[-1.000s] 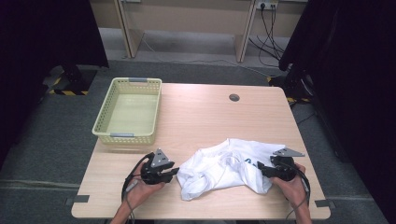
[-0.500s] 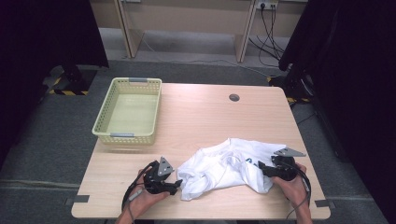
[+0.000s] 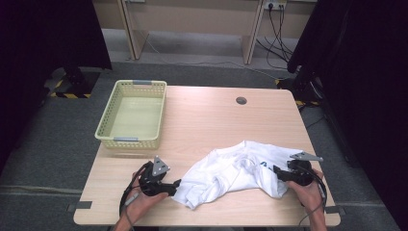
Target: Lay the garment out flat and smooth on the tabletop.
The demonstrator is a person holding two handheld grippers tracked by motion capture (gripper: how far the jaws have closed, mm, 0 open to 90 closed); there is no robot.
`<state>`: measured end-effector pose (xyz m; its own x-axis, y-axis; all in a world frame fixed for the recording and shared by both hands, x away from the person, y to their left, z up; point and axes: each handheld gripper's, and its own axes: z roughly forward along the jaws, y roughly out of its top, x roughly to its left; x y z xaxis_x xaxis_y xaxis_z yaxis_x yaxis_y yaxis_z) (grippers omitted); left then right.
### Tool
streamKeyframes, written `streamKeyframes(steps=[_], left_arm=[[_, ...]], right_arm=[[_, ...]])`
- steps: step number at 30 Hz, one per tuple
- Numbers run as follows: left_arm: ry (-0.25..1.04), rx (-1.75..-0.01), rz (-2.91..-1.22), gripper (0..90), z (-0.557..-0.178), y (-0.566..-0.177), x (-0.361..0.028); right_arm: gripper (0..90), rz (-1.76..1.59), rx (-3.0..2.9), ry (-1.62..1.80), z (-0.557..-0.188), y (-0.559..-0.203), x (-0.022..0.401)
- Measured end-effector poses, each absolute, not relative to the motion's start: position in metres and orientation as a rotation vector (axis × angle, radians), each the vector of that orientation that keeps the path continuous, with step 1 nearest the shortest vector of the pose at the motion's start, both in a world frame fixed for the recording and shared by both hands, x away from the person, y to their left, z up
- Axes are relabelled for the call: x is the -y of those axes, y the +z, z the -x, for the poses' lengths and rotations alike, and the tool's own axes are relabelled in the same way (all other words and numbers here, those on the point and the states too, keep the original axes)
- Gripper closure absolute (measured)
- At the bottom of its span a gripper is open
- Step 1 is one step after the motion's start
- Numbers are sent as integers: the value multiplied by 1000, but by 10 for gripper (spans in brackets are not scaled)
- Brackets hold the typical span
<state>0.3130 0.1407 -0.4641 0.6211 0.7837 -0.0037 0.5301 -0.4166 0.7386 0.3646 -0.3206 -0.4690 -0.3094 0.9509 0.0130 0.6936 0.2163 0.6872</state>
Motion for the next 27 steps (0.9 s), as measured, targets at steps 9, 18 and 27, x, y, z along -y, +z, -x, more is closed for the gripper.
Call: streamKeyframes(steps=[9, 18, 27], left_arm=[[420, -1054, -2159, 172, -306, -478, -144], [441, -1039, -2090, 158, -313, -485, -152], [437, -1029, -2093, 160, -312, -485, -157]], right_arm=[[348, -1445, -2100, 1064, -356, -446, 303], [345, -1268, -2259, 1054, -363, -442, 241], [833, -1019, -2290, 1046, -341, -431, 232]])
